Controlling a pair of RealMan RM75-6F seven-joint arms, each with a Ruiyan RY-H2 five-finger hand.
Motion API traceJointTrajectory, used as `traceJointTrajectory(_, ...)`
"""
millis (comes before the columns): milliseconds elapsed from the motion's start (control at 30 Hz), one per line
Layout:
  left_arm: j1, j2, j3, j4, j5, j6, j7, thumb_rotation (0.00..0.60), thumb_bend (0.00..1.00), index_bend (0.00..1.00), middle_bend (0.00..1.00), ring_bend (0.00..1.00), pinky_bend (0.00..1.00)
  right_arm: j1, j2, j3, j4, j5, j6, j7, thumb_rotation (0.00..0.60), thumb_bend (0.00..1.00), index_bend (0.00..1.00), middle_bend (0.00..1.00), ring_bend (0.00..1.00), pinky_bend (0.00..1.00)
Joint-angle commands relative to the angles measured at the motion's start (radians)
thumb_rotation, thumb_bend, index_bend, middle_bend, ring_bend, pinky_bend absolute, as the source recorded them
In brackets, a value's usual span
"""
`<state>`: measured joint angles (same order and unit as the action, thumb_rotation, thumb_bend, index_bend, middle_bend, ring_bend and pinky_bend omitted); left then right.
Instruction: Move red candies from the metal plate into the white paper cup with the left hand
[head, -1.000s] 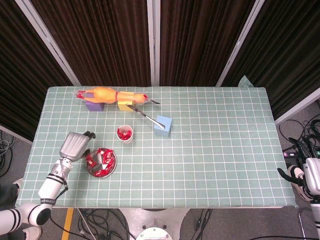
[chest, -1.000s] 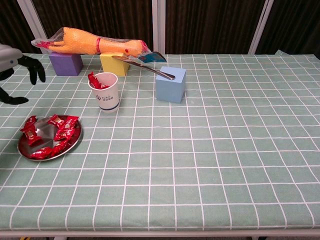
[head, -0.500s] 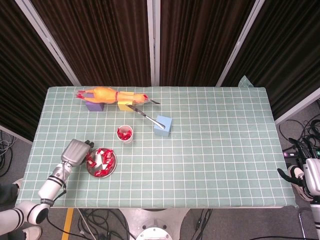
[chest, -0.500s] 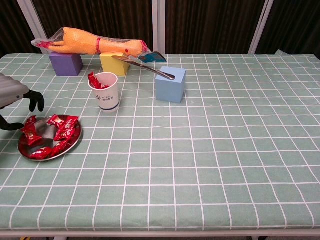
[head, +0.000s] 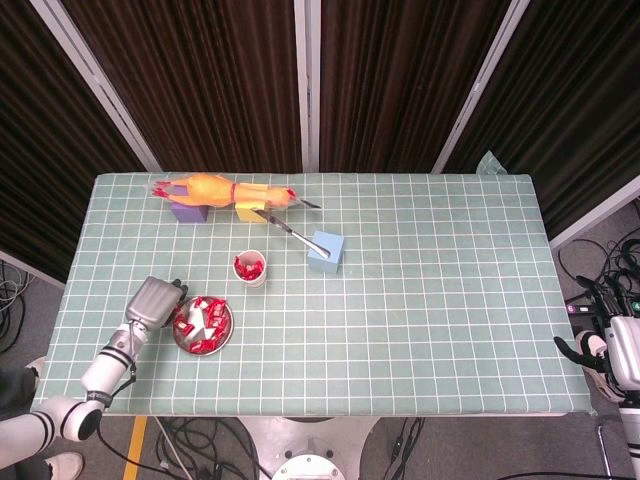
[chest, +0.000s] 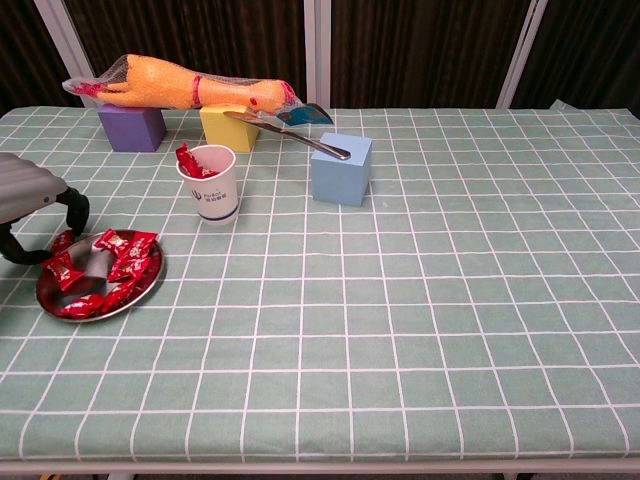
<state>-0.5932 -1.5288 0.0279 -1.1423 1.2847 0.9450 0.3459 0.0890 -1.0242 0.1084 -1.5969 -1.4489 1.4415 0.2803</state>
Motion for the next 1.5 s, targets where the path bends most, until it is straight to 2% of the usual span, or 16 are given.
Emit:
traceJointTrajectory(33,0.001,-0.012,-0.005,0.024,0.003,-0.008,-0.013,0.600,0.31,0.54,0.53,0.90,1.00,0.000,0.001,0.000,-0.001,0.001,0.000,-0.001,0.600,0.12,0.12,0.18,0.05,0.36)
traceJointTrajectory(400,0.003,-0.022,-0.018,0.062,-0.003,-0.051,-0.053,0.600,0.32,0.55,0.54,0.90,1.00,-0.003,0.002,-0.001,-0.008,-0.001,0.006,-0.006,0.600,0.12,0.12,0.18,0.05,0.36)
traceJointTrajectory(633,0.011,-0.038,-0.022,0.103,0.023,-0.042,-0.114,0.600,0.37,0.65,0.68,0.92,1.00,-0.005,0.003,-0.001,-0.008,0.001,0.006,-0.005,0.600,0.12,0.12,0.18,0.05,0.36)
traceJointTrajectory(767,0.017,-0.029,-0.035,0.098,0.028,-0.029,-0.149,0.600,0.40,0.67,0.70,0.92,1.00,-0.004,0.003,0.000,-0.006,-0.001,0.005,-0.002,0.600,0.12,0.12,0.18,0.05,0.37)
traceJointTrajectory(1000,0.009,0.088,-0.115,-0.103,0.040,0.065,-0.195,0.600,0.40,0.66,0.70,0.92,1.00,-0.003,0.001,-0.002,0.001,-0.004,0.004,0.005,0.600,0.12,0.12,0.18,0.05,0.37)
traceJointTrajectory(1167,-0.020,0.125,-0.156,-0.185,0.041,0.063,-0.208,0.600,0.41,0.66,0.70,0.92,1.00,-0.003,0.000,-0.002,0.003,-0.005,0.005,0.008,0.600,0.12,0.12,0.18,0.05,0.37)
traceJointTrajectory(1233,-0.081,0.125,-0.202,-0.226,0.052,0.034,-0.207,0.600,0.41,0.65,0.70,0.92,1.00,-0.002,-0.001,-0.002,0.005,-0.004,0.002,0.008,0.600,0.12,0.12,0.18,0.05,0.37)
traceJointTrajectory(1500,-0.210,0.050,-0.258,-0.155,-0.057,-0.114,-0.127,0.600,0.41,0.64,0.67,0.92,1.00,0.001,-0.001,0.002,0.009,0.008,-0.006,0.006,0.600,0.12,0.12,0.18,0.05,0.37)
